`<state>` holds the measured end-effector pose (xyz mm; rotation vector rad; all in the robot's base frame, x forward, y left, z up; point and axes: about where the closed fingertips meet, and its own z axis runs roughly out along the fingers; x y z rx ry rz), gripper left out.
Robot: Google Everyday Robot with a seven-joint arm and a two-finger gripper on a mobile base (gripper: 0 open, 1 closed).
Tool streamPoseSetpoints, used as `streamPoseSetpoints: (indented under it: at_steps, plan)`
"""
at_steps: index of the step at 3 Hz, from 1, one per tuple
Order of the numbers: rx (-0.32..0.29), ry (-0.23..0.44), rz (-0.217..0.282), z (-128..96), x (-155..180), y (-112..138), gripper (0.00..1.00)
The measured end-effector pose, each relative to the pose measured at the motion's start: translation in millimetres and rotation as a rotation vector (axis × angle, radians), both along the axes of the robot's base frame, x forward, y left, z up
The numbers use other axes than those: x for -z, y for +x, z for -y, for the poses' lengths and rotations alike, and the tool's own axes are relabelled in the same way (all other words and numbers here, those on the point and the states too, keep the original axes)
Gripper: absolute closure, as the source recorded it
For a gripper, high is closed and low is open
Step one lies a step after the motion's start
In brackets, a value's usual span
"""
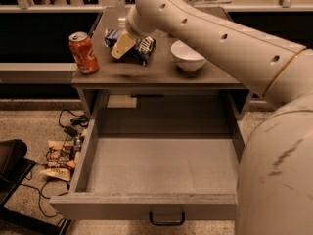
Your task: Place blue chip bag into top drawer
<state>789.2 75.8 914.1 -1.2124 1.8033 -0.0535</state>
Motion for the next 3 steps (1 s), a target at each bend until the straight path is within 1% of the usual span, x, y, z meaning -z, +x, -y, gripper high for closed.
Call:
streamPoseSetpoints:
  at_steps: [1,2,3]
  plan:
    - [-0.020,0.056,-0.010,-22.5,17.3,10.8,0.00]
    - [-0.009,0.036,-0.039,-36.9,37.0,15.8,0.19]
    - [0.025,-0.025,-0.078,-44.8,59.2,18.6,0.42]
